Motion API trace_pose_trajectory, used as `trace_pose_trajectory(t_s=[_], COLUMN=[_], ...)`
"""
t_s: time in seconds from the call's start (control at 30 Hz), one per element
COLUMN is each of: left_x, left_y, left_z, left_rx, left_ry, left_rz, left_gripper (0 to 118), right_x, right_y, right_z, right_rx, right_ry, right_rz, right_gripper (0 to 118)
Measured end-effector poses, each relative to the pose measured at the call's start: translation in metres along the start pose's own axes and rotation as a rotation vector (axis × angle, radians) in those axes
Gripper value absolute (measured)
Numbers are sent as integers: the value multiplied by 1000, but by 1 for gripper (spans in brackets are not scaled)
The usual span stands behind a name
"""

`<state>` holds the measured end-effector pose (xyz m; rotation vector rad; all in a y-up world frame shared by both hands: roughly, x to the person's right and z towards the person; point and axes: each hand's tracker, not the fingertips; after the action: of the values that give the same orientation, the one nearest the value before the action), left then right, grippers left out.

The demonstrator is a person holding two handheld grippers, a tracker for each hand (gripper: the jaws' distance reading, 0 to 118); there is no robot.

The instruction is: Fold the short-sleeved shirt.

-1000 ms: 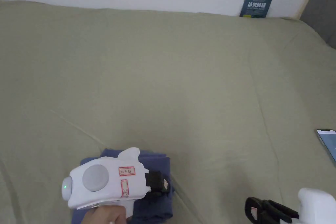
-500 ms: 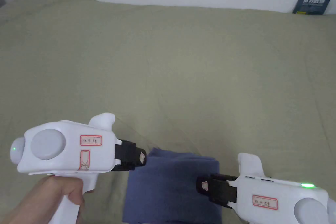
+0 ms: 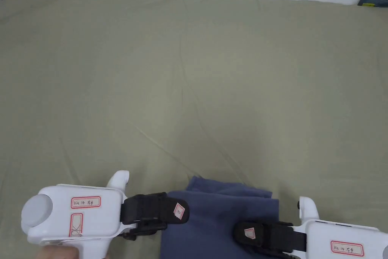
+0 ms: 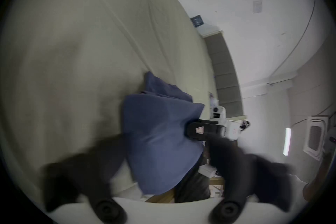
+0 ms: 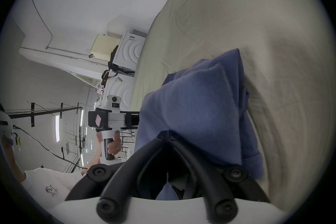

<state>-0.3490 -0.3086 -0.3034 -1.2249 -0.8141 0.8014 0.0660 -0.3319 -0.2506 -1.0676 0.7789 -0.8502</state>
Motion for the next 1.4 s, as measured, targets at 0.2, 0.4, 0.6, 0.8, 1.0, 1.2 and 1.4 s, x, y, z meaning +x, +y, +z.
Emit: trace_pose_trajectory(t_s=[0.2,0.4,0.6,0.8,1.0,1.2,1.4], left_x=[-11,-14,-23,-26,-19,-19,-41], left_y=[8,2,-1,-5,4,29,68], left_z=[-21,-37,-23,-21,0,71,202], left_rx=[-43,-45,-2,-3,5,59,112], left_ry=[-125,-147,68,-17,15,125,354], left_rz=[39,2,-53,-13,-33,-38,-32], left_gripper=[118,115,26,25,24,24,24], right_x=[0,2,3,-1,-21,-44,-60], right_y=[1,-1,-1,-1,0,7,18], right_z=[-1,-1,0,3,21,40,41], right_rx=[-2,11,19,27,61,124,165], right_ry=[4,13,18,1,11,19,-13], right_rz=[-18,-33,-40,-38,1,45,72], right_gripper=[1,1,1,1,1,1,1])
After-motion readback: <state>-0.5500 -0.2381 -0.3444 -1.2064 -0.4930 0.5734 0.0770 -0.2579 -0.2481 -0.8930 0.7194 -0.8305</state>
